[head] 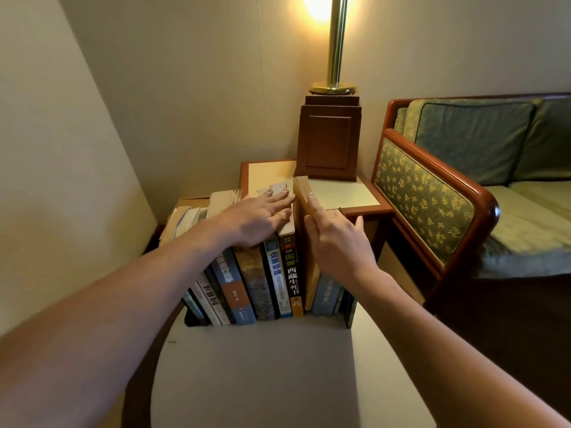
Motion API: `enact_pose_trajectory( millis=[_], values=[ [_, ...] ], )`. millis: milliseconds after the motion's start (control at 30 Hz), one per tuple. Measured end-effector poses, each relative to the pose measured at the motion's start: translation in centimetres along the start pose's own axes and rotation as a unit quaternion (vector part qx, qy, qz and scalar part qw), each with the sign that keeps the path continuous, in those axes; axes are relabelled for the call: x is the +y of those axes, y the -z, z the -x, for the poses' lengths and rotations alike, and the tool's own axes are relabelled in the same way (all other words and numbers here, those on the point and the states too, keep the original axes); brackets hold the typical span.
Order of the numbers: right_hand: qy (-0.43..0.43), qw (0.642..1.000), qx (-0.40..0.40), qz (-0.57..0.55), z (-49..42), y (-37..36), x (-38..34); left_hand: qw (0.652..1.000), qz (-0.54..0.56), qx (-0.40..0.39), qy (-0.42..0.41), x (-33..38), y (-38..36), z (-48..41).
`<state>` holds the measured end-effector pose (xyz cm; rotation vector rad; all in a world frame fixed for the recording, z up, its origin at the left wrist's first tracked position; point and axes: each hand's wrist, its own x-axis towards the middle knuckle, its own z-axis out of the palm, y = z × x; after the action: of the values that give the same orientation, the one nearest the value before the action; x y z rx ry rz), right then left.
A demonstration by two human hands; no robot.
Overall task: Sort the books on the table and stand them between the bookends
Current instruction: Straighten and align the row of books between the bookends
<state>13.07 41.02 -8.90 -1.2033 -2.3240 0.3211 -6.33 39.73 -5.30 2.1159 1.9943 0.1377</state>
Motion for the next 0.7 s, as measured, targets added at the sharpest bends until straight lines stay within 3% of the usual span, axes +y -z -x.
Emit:
enact_pose_trajectory(
  millis=[100,300,467,533,633,700],
  values=[
    [-0.036,0.996,-0.074,-0.019,0.0,0.0,-0.5,1.0,-0.009,0.007,-0.001,-0.9,-0.3,0.1],
    [-0.075,0.989,-0.121,-0.051,-1.3,-0.7,-1.0,1.0,-0.008,0.027,-0.013,-0.7,-1.0,-0.3],
    [-0.008,0.983,-0.15,-0.101,-0.8,0.0,-1.1,1.0,0.01,0.024,-0.017,-0.7,-0.8,-0.1],
    [0.006,0.984,-0.11,-0.143,0.6,0.1,0.5,1.0,0.005,0.012,-0.006,-0.4,-0.6,0.1],
    [-0.049,0.97,0.01,-0.238,3.7,-1.0,3.3,1.0,0.004,0.008,0.012,0.5,-0.6,0.2],
    [-0.083,0.961,0.025,-0.262,5.8,-2.5,4.5,1.0,0.017,0.014,0.017,0.8,-0.5,0.2]
  ],
)
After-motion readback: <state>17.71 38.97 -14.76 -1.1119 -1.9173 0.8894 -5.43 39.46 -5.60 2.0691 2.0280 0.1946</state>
